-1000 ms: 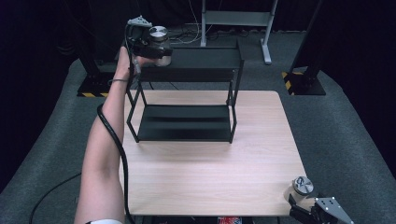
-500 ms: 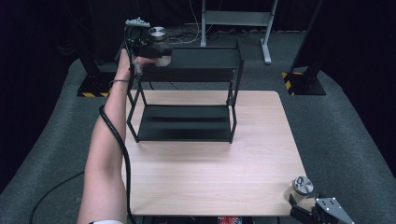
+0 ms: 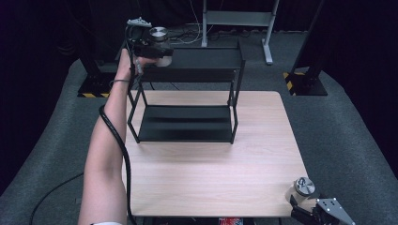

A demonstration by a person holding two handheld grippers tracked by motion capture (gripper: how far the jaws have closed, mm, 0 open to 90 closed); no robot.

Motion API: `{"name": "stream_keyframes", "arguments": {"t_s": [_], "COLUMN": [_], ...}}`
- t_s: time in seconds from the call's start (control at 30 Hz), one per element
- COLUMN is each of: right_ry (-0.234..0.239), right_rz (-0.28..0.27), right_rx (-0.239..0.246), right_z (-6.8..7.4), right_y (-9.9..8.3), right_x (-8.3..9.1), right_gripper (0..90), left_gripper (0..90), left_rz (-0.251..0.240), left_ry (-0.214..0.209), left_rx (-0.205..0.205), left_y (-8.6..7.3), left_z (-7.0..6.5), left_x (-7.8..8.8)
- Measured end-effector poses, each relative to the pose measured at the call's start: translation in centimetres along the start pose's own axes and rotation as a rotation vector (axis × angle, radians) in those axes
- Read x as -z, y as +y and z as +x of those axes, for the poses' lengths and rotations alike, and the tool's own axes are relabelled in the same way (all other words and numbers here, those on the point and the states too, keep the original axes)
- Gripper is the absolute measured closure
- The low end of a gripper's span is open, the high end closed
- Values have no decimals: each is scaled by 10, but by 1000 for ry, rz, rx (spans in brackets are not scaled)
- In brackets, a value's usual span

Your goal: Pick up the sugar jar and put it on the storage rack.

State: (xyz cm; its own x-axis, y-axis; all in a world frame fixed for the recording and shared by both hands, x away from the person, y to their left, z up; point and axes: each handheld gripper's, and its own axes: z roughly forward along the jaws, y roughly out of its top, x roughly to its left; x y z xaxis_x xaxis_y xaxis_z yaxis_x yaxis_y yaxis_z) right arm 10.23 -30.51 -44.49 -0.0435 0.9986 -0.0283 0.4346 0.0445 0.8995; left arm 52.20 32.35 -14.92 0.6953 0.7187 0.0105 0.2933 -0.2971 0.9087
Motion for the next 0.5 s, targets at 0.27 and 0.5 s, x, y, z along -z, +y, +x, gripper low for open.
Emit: {"name": "stream_keyframes", "arguments": {"t_s": [0.27, 0.5], "right_ry": [-5, -5], "right_rz": [-5, -6], "right_rx": [0, 1], "right_z": [-1, 0], "right_y": [0, 0], "right_x": [2, 2], "right_gripper": [0, 0], "left_gripper": [121, 1], "left_rz": [41, 73], "left_ry": [45, 56], "left_rx": [8, -6], "left_y": [7, 11], "left_z": [-10, -17], "left_x": [6, 28]}}
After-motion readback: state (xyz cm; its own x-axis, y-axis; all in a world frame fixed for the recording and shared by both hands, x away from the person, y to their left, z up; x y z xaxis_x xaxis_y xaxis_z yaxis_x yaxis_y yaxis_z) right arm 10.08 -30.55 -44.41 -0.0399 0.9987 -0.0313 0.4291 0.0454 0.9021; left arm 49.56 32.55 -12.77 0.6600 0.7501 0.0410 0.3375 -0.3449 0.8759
